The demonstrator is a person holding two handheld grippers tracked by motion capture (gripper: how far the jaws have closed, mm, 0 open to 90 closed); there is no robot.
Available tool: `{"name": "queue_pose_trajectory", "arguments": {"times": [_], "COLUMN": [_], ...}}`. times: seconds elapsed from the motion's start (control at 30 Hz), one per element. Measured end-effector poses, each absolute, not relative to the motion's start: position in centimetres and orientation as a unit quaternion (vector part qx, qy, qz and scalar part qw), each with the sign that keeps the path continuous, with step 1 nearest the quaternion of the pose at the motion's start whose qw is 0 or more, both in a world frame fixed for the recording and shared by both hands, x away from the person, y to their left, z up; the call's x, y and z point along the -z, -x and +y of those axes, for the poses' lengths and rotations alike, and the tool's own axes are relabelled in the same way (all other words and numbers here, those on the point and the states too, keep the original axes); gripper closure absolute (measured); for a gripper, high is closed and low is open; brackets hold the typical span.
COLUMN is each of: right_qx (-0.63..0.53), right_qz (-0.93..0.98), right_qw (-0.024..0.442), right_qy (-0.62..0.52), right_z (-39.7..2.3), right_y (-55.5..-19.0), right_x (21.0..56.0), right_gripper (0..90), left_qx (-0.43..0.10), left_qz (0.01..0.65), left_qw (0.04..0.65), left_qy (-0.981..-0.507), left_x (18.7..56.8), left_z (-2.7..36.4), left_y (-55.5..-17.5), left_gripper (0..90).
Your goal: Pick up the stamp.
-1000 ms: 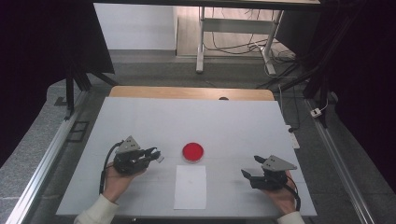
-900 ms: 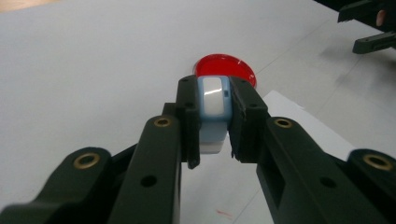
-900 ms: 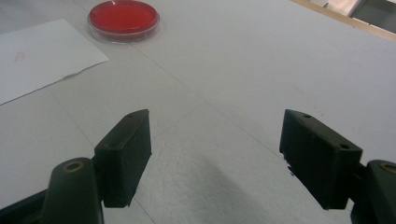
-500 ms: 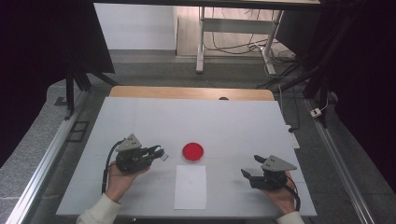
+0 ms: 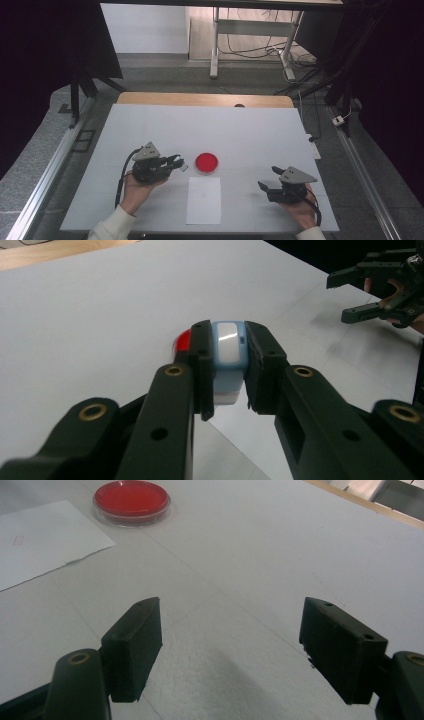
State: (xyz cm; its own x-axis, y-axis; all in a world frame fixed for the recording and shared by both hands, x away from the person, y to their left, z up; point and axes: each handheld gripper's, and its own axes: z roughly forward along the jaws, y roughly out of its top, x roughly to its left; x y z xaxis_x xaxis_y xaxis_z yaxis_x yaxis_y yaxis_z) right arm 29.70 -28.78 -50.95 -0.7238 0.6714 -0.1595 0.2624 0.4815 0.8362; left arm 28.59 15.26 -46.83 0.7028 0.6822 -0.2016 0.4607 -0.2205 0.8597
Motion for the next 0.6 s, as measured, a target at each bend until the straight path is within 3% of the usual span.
{"name": "queue_pose_trajectory", "arguments": {"times": [0.6], "right_qx": [-0.421], "right_qz": [0.827], "right_qw": [0.242], "right_qy": [-0.283], "right_z": [-28.7], "right_y": [-29.7], "right_x": [51.0], "right_gripper": [24.5], "left_qx": [-0.102], "left_qz": [0.348], "left_qw": [0.502], "left_qy": [-0.786], "left_x": [46.7], "left_z": [12.5], "left_y": [-29.2], "left_gripper": [75.2]}}
